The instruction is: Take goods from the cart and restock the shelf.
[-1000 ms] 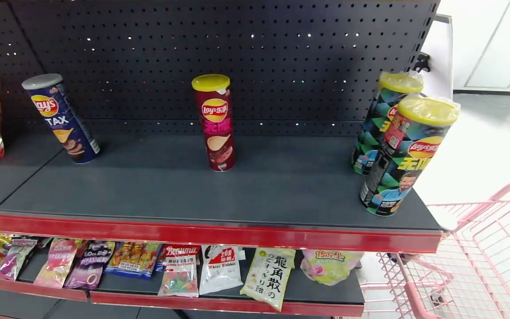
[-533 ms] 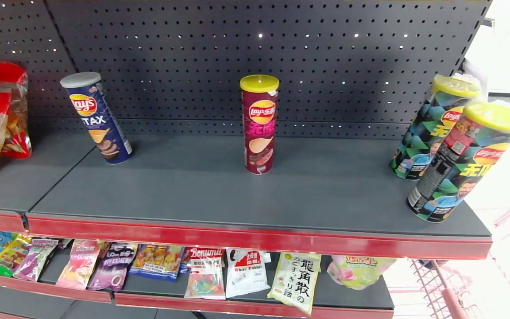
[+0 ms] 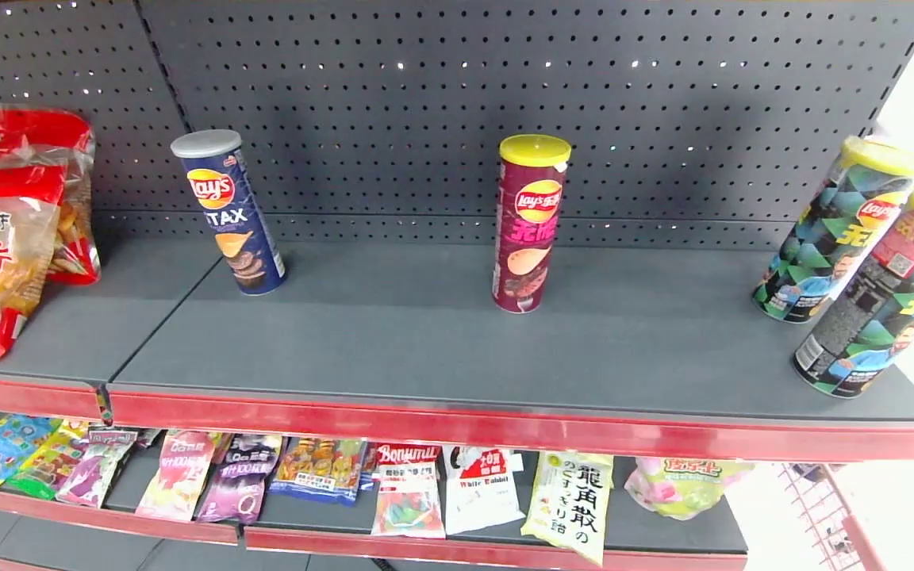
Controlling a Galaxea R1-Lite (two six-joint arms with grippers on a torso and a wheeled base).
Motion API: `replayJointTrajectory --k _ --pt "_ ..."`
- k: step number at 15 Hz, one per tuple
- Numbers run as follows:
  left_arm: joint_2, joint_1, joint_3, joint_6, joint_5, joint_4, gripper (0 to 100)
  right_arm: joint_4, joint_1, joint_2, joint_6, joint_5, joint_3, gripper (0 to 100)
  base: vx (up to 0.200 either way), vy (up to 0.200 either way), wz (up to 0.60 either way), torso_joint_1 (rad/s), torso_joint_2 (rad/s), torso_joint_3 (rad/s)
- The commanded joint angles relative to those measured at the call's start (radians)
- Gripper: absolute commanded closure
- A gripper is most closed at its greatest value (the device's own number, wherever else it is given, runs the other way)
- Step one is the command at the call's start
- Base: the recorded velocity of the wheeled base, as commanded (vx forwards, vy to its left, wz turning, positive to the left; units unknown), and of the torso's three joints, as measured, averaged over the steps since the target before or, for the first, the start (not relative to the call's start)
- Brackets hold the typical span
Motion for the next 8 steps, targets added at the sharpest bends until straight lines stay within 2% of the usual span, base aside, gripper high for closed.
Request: replayJointTrajectory --k 1,4,8 --pt "0.001 -0.001 0.0 0.0 0.001 0.001 0 0.0 0.0 -0.018 -0.001 0.001 0.014 100 0.2 0.0 0.0 -0.007 0.0 0.002" --pt "0.001 -0.001 0.0 0.0 0.001 0.001 0 0.0 0.0 -0.018 -0.001 0.001 0.017 100 0.2 0.0 0.0 0.001 0.0 -0.004" --pt "0.001 -0.001 0.0 0.0 0.001 0.001 0 0.001 0.002 -0.046 -0.001 0.001 0.04 100 0.0 0.0 0.0 0.0 0.0 0.0"
